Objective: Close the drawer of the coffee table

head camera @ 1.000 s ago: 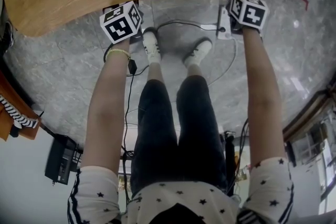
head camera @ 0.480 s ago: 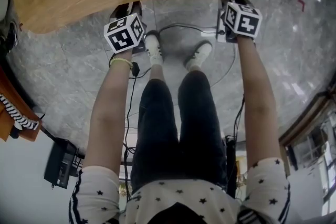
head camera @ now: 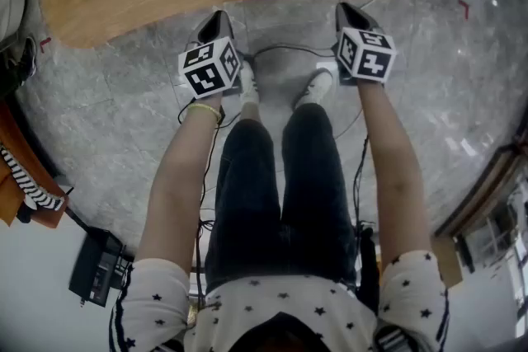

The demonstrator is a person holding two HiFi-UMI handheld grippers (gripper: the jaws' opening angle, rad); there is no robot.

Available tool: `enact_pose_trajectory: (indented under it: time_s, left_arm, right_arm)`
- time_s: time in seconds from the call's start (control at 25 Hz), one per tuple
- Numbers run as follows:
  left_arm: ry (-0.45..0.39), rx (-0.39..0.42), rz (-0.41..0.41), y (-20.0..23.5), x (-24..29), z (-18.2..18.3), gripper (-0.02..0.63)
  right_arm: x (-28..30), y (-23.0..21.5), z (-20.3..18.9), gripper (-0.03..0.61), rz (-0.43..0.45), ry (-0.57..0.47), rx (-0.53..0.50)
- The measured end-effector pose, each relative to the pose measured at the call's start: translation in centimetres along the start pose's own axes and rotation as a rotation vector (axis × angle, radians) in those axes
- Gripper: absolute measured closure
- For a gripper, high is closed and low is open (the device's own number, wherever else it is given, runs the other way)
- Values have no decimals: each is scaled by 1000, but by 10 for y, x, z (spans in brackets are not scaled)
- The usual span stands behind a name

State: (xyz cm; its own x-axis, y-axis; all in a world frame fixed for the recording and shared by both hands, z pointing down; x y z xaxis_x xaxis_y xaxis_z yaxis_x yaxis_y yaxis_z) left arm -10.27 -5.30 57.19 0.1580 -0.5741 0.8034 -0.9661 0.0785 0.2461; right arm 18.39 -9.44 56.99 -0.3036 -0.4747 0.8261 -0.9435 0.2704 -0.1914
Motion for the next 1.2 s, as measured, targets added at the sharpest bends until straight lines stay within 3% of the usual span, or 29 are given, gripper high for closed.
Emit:
enact_pose_trajectory:
  time_s: [0.52, 0.92, 1.2]
  left_arm:
    - [-13, 14, -107, -41, -91, 14, 604]
    - [-7, 61, -183, -72, -168, 42, 604]
    - [-3, 89, -214, -86, -212, 56, 604]
  right_arm:
    - [-95, 87, 11, 568, 68, -80, -47]
    - [-181, 130, 25, 568, 85, -134, 64]
    - [-230, 144, 32, 568, 72, -157, 72]
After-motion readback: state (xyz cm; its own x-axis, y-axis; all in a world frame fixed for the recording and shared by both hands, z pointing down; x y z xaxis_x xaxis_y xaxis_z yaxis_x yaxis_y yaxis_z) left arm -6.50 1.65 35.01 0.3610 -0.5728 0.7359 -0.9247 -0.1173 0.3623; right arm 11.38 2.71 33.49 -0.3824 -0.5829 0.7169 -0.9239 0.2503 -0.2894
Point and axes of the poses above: the fingertips, and each gripper's own axes: x forward along the fingers, y to its left, z out of its top, the point moved 4 cm from there along -x, backward along the fingers, and after that the axes turned 2 degrees about z, right-handed, at the moved point
